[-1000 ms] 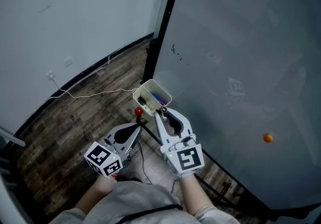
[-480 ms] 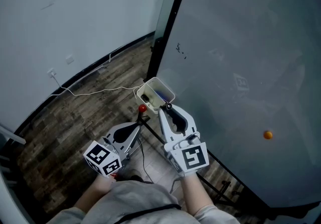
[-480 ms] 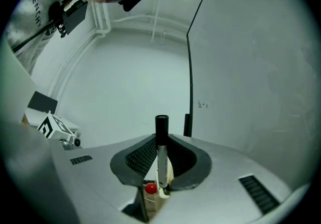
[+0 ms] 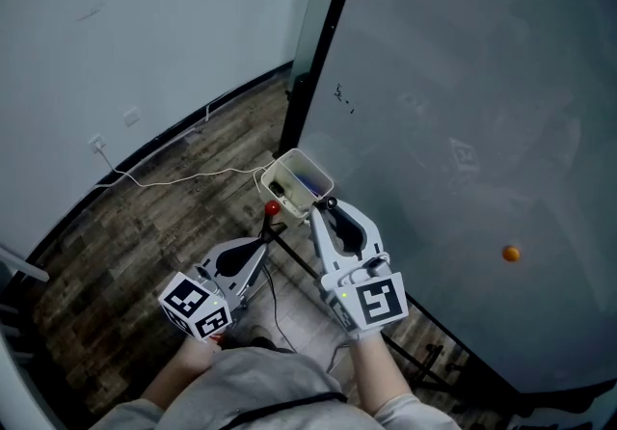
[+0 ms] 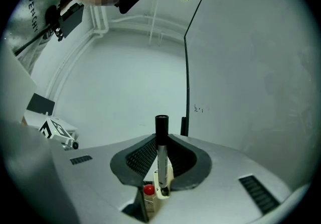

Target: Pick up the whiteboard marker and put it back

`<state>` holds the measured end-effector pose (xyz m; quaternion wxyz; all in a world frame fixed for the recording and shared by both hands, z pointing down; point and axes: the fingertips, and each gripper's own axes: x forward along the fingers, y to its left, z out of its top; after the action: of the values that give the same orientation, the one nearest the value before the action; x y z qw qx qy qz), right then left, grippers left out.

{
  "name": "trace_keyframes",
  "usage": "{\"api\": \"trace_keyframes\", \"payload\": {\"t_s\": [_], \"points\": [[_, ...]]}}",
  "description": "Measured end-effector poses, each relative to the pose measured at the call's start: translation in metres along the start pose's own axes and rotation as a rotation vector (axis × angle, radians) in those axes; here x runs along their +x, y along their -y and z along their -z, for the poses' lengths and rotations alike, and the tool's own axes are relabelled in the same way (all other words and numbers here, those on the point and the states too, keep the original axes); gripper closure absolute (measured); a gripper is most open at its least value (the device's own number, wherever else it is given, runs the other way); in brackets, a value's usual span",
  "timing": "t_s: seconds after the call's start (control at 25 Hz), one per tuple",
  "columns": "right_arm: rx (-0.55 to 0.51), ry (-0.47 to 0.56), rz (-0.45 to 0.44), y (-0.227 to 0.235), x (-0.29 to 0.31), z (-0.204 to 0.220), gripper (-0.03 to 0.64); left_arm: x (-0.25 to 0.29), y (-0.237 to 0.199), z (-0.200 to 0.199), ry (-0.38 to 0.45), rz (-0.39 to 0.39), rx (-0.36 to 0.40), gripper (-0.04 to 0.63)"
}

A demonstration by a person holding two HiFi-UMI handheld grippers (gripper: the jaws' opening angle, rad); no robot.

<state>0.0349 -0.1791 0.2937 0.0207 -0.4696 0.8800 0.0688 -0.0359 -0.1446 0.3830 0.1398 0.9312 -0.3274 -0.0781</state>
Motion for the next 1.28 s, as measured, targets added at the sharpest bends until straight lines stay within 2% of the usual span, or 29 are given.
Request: {"api": "trace_keyframes", "payload": {"t_s": [0.36, 1.28], "points": [[0.015, 0.025, -0.002, 0.0, 0.004, -0.017, 0.543, -0.004, -0.005, 0.0, -0.014, 0.006, -0.005, 0.58], [0.006, 0.022, 0.001, 0.003, 0.009, -0.018, 0.543, 0.0, -0.007, 0.009, -0.054, 0.027, 0.041, 0.58]]}}
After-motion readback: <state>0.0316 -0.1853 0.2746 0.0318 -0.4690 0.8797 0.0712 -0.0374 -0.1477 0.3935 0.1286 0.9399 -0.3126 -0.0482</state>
